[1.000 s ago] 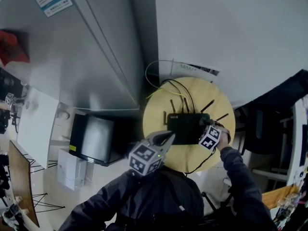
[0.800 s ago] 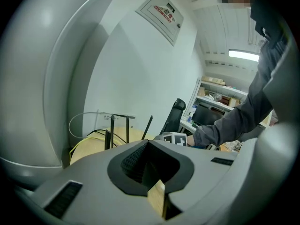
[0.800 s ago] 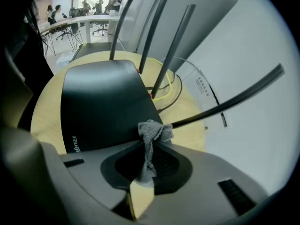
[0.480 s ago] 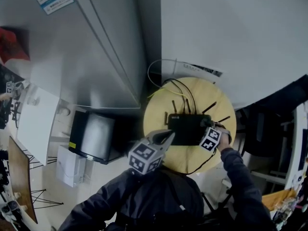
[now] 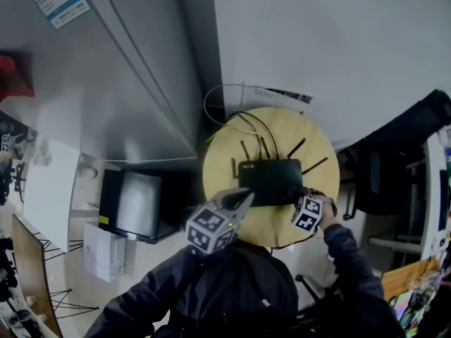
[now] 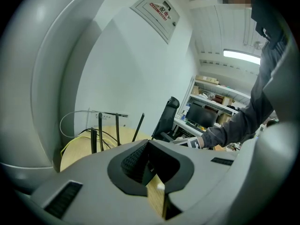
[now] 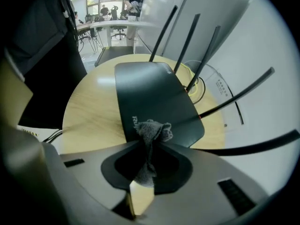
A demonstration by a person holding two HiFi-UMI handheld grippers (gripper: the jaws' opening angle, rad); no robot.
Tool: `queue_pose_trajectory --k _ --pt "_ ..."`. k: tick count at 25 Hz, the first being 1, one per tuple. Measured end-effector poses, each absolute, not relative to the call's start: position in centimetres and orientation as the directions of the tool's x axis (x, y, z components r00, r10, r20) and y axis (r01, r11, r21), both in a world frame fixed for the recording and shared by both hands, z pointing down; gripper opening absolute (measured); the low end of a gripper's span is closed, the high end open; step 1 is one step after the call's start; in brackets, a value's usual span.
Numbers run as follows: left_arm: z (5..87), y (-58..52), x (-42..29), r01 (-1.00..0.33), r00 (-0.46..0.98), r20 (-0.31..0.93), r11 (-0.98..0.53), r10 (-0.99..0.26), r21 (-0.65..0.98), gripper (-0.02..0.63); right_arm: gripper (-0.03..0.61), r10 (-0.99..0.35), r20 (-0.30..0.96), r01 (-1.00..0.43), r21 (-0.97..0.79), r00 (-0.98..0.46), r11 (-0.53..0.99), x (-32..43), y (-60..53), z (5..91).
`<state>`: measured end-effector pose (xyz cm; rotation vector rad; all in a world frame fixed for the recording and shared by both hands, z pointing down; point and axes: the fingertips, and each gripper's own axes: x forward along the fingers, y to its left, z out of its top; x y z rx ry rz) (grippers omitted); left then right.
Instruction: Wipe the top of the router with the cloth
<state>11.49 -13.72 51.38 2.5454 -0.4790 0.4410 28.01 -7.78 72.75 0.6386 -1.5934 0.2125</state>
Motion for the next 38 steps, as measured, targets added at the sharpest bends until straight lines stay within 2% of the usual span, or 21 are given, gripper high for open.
queue_pose_trajectory --k 9,13,17,22,27,32,35,38 --pt "51.2 -11.7 11.9 -0.395 0.888 0.399 -0.823 -0.229 0.408 0.002 0.071 -0.296 0.955 -0.566 0.234 -0.019 0.790 27.2 -5.1 73.0" --pt "51.2 -11.2 11.3 -0.424 0.876 0.411 -0.811 -0.254 0.403 0.002 0.072 -0.367 0.930 -0.616 0.272 -0.029 0.739 27.1 -5.8 72.1" --pt "51.5 -10.9 10.3 -0.473 0.854 0.429 -0.784 -0.294 0.403 0.002 0.072 -0.467 0.880 -0.782 0.229 -0.088 0.579 26.5 -5.6 71.3" --pt "51.9 -10.1 9.1 -0.513 0.833 0.448 -0.758 -0.326 0.403 0.002 0.072 -0.550 0.831 -0.959 0.083 -0.084 0.271 27.7 -4.3 71.6" --pt "52.3 -8.8 8.1 -0.503 0.835 0.459 -0.759 -0.305 0.412 0.002 0.072 -0.578 0.808 -0.993 -0.094 -0.117 0.070 25.8 -3.2 72.1" --pt "52.1 -7.9 6.8 -0.454 0.855 0.452 -0.790 -0.256 0.412 0.002 0.072 -0.532 0.846 -0.991 -0.035 0.039 -0.129 29.4 -3.3 74.1" --pt "51.8 -7.7 5.7 -0.424 0.864 0.448 -0.811 -0.229 0.403 0.002 0.072 -0.498 0.866 -0.978 -0.061 0.048 -0.201 30.5 -3.1 75.6" --pt "51.3 -7.5 4.9 -0.405 0.872 0.439 -0.821 -0.215 0.402 0.002 0.072 -0.491 0.871 -0.975 -0.075 0.038 -0.209 30.2 -3.3 75.7"
